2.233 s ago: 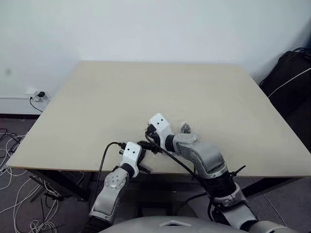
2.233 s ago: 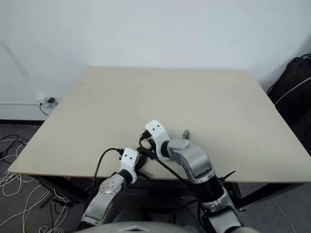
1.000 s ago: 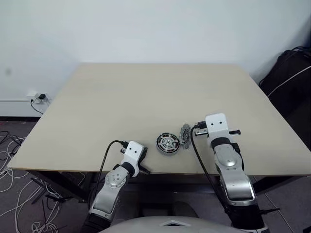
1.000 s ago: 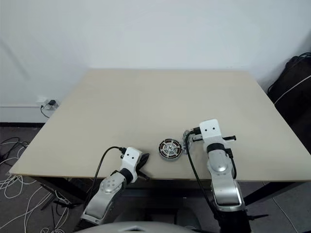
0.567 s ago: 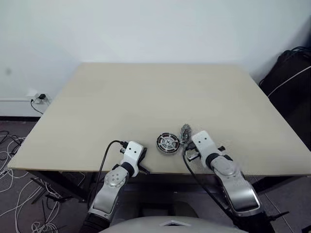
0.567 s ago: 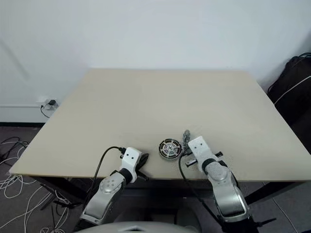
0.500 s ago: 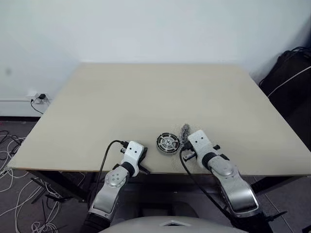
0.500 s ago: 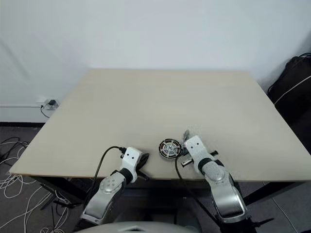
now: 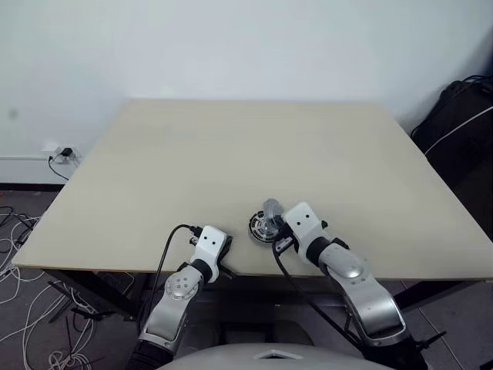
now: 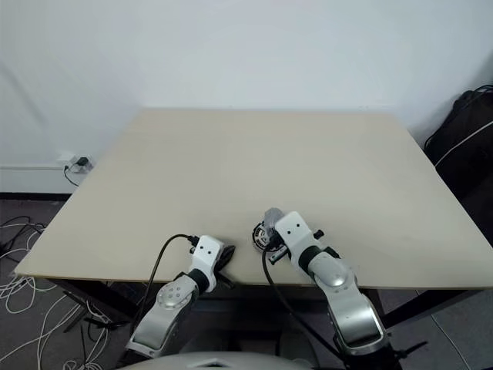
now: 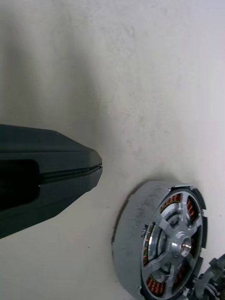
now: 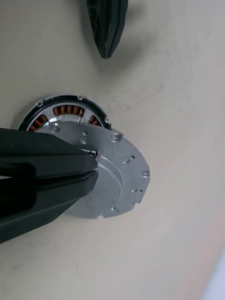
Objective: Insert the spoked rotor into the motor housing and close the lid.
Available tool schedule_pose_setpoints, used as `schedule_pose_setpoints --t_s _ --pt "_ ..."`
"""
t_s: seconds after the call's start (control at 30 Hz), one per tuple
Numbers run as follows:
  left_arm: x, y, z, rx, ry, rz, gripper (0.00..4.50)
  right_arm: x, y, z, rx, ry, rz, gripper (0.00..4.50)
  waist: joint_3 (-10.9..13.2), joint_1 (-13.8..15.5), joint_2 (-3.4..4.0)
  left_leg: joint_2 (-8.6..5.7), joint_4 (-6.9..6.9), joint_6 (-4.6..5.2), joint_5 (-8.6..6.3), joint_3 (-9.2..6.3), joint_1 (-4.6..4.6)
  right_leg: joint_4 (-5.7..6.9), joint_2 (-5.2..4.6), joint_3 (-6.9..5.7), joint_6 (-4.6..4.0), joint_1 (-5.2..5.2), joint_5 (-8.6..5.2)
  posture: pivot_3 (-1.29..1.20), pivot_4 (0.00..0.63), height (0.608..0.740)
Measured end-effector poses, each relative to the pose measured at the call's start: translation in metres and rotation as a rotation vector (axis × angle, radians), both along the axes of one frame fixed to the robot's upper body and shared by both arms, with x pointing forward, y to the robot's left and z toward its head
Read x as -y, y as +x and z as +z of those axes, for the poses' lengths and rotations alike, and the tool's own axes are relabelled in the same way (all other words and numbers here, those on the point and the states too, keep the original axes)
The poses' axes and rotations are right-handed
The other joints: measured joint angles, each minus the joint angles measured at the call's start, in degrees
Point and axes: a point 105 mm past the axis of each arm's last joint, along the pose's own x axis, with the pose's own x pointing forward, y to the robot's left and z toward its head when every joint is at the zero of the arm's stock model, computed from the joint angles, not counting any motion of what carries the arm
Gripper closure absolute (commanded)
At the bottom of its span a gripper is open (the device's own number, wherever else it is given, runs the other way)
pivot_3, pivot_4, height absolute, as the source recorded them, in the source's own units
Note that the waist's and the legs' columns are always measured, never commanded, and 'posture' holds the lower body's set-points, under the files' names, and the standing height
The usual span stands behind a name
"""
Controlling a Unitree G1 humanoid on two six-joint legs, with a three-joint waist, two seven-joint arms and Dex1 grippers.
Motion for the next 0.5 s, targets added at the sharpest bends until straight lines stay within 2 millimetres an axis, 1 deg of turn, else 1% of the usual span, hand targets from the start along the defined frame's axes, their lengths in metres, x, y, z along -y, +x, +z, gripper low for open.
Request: schedule_pose_setpoints --t_s 0.23,0.33,0.5 --pt "0.0 0.0 0.0 -0.002 0.001 0.0 4.5 -0.01 0.011 -0.023 -0.064 0.044 -0.035 4.43 0.0 0.01 0.0 0.0 -0.01 0.0 0.0 0.0 0.0 0.0 0.0 0.01 0.01 -0.01 0.02 0.0 0.0 0.74" --pt "-0.001 0.0 0.0 -0.002 0.002 0.002 4.5 -0.014 0.012 -0.027 -0.093 0.086 -0.046 4.43 0.0 0.06 0.01 -0.01 -0.02 0.0 0.0 -0.01 0.0 0.0 0.0 0.01 0.0 -0.02 0.01 0.0 0.0 0.74" --pt "0.0 0.0 0.0 -0.001 0.0 0.003 4.5 -0.013 0.013 -0.034 -0.138 0.12 -0.052 4.43 0.0 0.06 0.01 -0.01 -0.01 0.0 0.0 0.0 0.0 0.01 0.0 0.0 0.0 -0.01 0.01 0.0 0.0 0.74"
